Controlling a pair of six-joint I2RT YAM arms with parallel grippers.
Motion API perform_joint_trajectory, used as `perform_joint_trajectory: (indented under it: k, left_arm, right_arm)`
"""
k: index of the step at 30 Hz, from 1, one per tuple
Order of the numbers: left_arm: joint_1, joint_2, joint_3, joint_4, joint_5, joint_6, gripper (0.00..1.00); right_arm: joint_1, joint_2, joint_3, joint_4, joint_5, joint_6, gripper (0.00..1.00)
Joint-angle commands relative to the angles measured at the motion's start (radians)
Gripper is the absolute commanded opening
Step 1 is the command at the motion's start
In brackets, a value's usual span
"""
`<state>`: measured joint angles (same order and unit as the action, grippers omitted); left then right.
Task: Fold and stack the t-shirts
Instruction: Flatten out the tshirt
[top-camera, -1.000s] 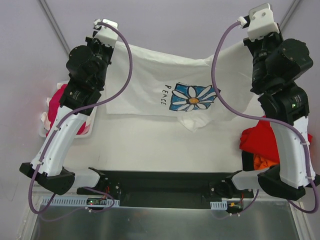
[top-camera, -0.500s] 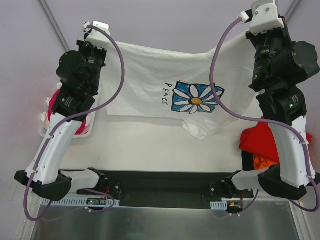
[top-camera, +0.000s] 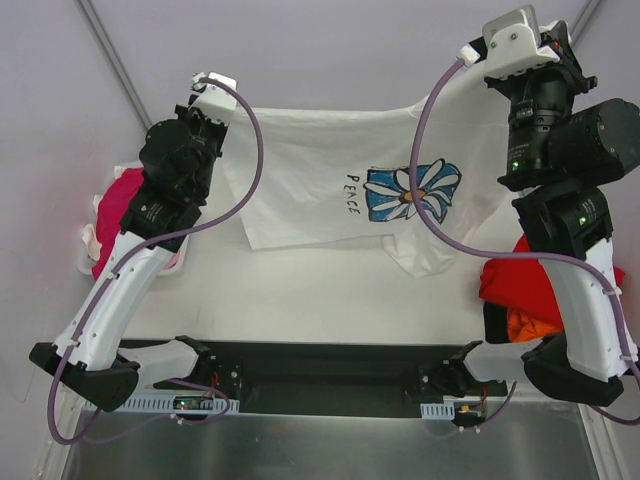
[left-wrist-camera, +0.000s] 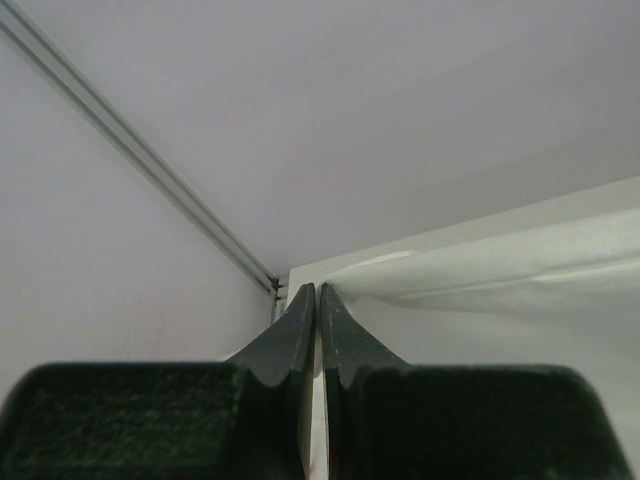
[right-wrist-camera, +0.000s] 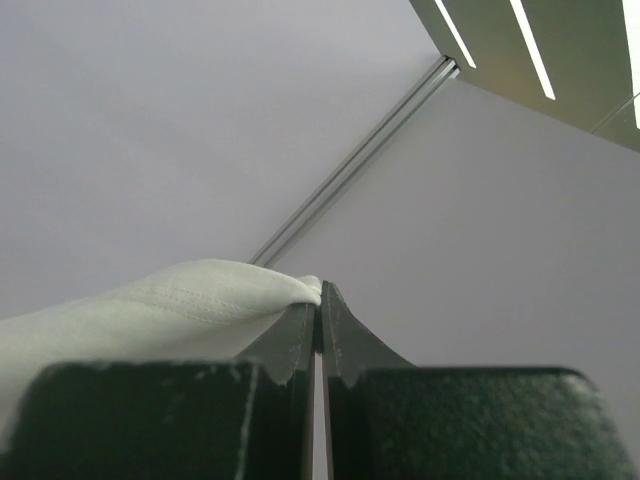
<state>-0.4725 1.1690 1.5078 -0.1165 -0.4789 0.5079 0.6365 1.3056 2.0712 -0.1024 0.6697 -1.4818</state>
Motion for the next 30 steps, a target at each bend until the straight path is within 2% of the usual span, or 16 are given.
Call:
perform_joint_trajectory:
  k: [1, 6, 23, 30]
  left_arm:
    - [-0.008, -0.025, -0.017, 0.041, -0.015, -0.017, 0.00]
    - [-0.008, -0.048, -0.026, 0.058, -0.021, 0.009, 0.00]
    - [-0.008, -0.207, 0.048, 0.061, -0.001, 0.047, 0.00]
    - [-0.009, -0.267, -0.007, 0.051, 0.022, 0.049, 0.00]
  right_arm:
    - [0.046, -0.060, 0.004, 0.162, -0.012, -0.101, 0.01]
    - [0.094, -0.071, 0.033, 0.167, -0.010, -0.121, 0.01]
    - [0.255, -0.062, 0.099, 0.250, 0.065, -0.363, 0.01]
    - [0.318, -0.077, 0.102, 0.230, 0.114, -0.396, 0.01]
